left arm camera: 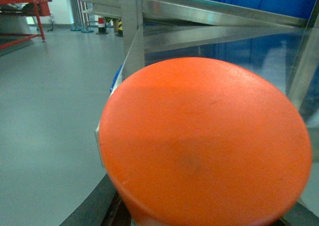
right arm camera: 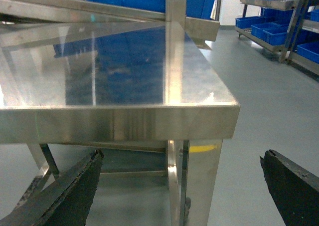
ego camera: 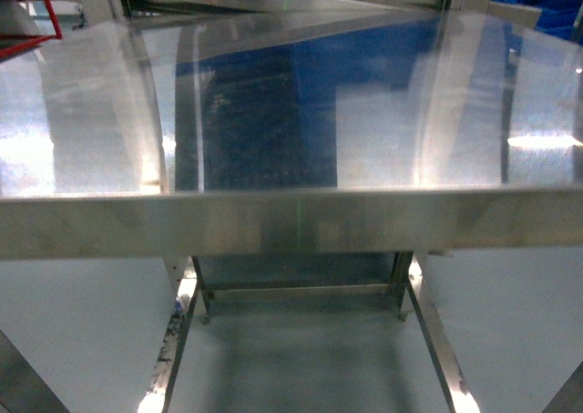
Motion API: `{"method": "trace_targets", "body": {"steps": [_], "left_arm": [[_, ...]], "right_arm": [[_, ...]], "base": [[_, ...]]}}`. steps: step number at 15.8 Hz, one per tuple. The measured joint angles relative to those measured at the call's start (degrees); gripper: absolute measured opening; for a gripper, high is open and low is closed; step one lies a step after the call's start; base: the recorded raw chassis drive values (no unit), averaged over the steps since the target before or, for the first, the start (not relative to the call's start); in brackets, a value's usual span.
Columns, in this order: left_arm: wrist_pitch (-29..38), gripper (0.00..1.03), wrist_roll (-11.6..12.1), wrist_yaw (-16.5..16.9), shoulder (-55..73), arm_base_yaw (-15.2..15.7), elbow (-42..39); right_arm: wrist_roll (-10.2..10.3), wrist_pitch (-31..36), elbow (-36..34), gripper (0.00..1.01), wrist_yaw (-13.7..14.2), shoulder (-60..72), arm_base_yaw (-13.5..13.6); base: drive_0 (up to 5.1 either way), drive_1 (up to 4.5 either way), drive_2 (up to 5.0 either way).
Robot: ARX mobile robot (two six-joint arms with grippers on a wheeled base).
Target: Pick capacitor and pack into box
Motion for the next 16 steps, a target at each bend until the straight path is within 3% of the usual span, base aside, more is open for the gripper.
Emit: {"method": "trace_targets", "body": {"steps": [16], "left_arm": [[-0.02,0.44,0.0,0.04,0.0,0.0,0.0]], "right_arm": [[0.02,0.02,0.0,0.98,0.0,0.0,0.0]], "base": [[0.0,0.0,0.0]]}}
